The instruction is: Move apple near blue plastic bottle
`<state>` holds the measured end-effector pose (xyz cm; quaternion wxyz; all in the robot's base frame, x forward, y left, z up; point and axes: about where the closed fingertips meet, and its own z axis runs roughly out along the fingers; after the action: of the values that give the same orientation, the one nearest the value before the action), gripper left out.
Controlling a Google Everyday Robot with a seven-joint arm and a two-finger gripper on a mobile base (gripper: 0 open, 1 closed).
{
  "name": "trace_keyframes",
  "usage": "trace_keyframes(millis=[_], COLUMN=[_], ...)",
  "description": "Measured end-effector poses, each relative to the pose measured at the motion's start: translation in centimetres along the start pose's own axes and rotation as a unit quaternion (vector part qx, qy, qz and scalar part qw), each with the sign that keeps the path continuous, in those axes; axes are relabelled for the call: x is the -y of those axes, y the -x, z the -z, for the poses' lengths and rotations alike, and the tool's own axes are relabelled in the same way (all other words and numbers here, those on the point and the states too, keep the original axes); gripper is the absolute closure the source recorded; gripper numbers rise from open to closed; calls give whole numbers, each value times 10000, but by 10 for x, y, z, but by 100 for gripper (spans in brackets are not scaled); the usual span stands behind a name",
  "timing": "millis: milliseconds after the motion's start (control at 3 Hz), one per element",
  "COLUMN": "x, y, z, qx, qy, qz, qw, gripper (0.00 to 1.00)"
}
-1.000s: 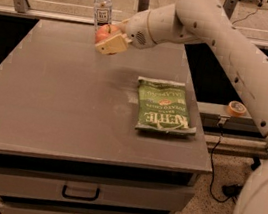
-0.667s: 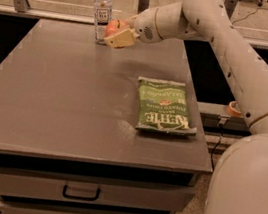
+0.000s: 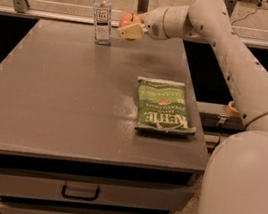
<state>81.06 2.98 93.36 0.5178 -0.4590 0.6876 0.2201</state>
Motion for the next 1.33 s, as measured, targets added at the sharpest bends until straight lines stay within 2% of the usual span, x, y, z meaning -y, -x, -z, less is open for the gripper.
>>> trace_keyframes(millis=[333,1000,1333], x=[10,9,7], y=[-13,-26,-27], z=[-20,-56,-58], qx=[62,-69,-68], qy=[-230,-189,-173], qz=[-341,-751,-749], qw=[9991,9970,9970], gripper=[100,100,82])
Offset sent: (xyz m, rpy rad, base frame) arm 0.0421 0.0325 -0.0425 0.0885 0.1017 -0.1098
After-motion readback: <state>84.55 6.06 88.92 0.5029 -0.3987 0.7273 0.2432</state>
